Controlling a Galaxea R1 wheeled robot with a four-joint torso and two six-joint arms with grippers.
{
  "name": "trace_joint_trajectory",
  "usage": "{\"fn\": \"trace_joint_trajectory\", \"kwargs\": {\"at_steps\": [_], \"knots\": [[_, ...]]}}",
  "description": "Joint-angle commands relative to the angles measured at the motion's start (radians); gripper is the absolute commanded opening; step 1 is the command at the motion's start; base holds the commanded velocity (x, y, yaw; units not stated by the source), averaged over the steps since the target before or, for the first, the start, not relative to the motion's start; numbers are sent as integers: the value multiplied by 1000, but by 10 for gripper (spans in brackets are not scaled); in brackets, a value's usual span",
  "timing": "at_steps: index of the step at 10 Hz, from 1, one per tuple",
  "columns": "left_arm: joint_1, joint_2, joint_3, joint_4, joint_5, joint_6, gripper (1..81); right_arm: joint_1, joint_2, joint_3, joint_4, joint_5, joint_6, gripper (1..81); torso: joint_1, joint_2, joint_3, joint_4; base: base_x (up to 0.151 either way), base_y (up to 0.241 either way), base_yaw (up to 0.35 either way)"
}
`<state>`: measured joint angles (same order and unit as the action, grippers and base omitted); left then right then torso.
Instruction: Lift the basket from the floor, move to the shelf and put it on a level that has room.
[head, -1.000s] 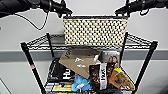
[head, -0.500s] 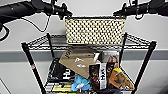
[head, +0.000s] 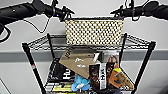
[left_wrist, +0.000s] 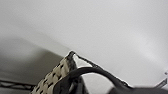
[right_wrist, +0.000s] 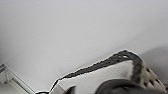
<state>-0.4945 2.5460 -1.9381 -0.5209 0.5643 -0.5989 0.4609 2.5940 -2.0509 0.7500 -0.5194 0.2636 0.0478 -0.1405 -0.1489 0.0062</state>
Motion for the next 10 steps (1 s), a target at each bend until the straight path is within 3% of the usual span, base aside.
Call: {"fn": "trace_joint_trajectory", "kwargs": {"at_steps": [1,4,10], "knots": [[-163,8,13,9,14,8,811,127,-33,61,-12,-50,-1,811,0,0,0,0,0,0,0],[-190,-35,60,2,13,8,811,158,-113,150,6,-34,0,811,0,0,0,0,0,0,0],[-255,-231,244,2,8,-2,811,213,-295,318,40,-36,2,811,2,1,-1,0,0,0,0]]}}
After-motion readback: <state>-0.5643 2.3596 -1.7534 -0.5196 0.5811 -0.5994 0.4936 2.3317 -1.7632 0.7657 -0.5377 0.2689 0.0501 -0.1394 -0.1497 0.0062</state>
